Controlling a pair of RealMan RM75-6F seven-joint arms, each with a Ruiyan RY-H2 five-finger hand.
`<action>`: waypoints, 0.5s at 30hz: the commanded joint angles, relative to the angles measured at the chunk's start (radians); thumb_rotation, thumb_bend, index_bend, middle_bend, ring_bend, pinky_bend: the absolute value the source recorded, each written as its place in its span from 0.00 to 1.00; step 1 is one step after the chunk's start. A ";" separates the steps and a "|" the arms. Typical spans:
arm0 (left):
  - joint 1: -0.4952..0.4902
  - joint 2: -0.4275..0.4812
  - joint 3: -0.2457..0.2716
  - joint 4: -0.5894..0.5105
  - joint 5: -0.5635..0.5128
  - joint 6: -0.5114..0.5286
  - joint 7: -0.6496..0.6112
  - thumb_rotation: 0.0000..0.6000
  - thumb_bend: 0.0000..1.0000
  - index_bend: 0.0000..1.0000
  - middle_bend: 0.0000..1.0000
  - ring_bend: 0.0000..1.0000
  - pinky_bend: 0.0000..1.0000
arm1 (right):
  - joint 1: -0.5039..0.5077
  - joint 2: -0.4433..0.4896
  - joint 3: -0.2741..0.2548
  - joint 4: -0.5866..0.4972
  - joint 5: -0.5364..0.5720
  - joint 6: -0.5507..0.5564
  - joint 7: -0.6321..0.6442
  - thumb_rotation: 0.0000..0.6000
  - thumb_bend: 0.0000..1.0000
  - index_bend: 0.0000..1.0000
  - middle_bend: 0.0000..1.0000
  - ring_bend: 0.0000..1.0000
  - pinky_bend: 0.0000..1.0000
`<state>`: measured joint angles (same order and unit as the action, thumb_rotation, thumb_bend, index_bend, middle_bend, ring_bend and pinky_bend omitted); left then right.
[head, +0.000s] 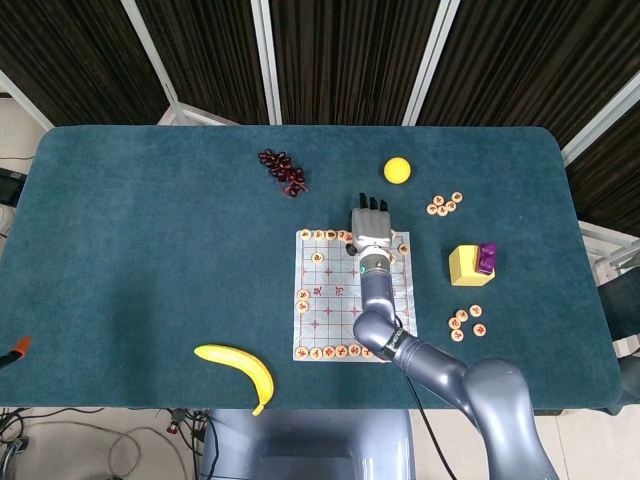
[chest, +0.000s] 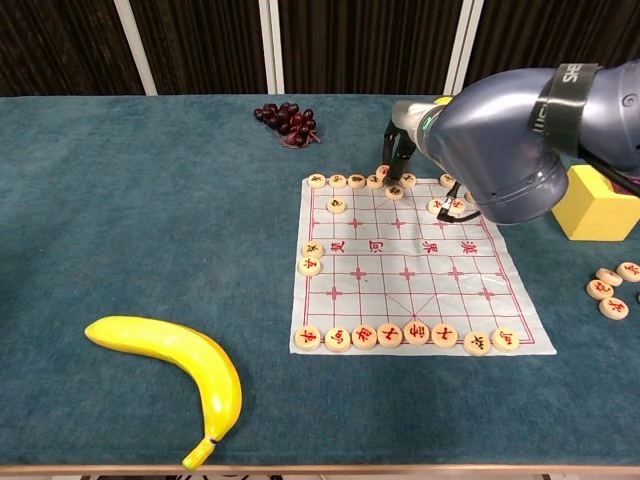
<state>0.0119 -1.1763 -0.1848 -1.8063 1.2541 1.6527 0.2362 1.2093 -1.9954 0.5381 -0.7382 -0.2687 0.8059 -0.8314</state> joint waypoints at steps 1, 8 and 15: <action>0.000 0.000 0.000 0.000 0.000 0.000 0.000 1.00 0.03 0.02 0.00 0.00 0.07 | 0.016 -0.019 0.008 0.034 0.008 -0.008 -0.004 1.00 0.37 0.51 0.00 0.00 0.04; -0.003 0.000 -0.001 0.001 -0.004 -0.006 -0.001 1.00 0.03 0.02 0.00 0.00 0.07 | 0.042 -0.054 0.017 0.100 -0.001 -0.019 -0.007 1.00 0.37 0.51 0.00 0.00 0.04; -0.003 0.001 -0.001 0.001 -0.005 -0.007 -0.003 1.00 0.03 0.02 0.00 0.00 0.07 | 0.067 -0.080 0.022 0.168 -0.022 -0.019 -0.031 1.00 0.37 0.51 0.00 0.00 0.04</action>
<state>0.0086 -1.1754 -0.1862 -1.8055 1.2488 1.6462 0.2330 1.2714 -2.0699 0.5561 -0.5775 -0.2872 0.7878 -0.8592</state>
